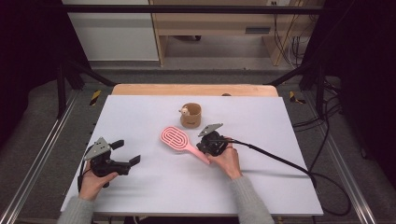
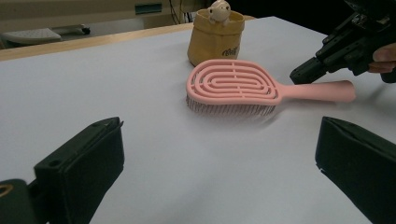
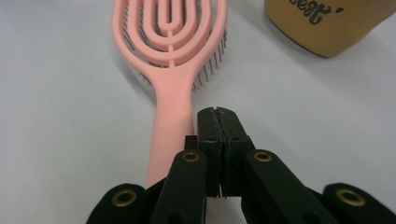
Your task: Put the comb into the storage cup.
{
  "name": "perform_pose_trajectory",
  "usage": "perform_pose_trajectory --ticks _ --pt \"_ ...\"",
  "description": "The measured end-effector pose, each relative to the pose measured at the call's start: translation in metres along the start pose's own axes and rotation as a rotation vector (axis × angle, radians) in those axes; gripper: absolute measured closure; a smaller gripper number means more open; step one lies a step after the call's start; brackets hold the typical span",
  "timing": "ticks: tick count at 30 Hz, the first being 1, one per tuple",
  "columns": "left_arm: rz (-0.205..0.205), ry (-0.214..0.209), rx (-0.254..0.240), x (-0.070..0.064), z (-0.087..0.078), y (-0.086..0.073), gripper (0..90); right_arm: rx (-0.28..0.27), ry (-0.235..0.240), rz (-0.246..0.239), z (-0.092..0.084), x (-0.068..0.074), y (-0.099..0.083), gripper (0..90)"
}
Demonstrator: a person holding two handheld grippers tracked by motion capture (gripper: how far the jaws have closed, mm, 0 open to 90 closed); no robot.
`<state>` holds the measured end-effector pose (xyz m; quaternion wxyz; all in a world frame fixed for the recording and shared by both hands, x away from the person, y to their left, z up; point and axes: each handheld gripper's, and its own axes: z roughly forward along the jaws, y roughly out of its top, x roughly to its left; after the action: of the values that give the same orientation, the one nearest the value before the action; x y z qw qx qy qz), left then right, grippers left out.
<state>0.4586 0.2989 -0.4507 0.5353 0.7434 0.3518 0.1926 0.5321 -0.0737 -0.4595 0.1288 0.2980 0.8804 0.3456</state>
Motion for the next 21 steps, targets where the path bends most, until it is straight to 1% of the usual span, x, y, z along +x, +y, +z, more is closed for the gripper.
perform_pose_trajectory --ticks 7,14,21 --pt "0.000 0.000 0.000 0.0001 0.0000 0.0000 1.0 0.001 0.014 -0.010 -0.0028 0.0048 -0.0016 89.4" --pt "-0.001 0.001 -0.002 0.0001 -0.0002 0.0001 1.0 0.007 0.033 -0.008 -0.0026 0.0096 -0.0039 89.9" --pt "0.000 0.001 -0.001 0.0001 -0.0001 0.0001 1.0 0.006 0.025 -0.002 -0.0034 0.0096 -0.0039 88.8"
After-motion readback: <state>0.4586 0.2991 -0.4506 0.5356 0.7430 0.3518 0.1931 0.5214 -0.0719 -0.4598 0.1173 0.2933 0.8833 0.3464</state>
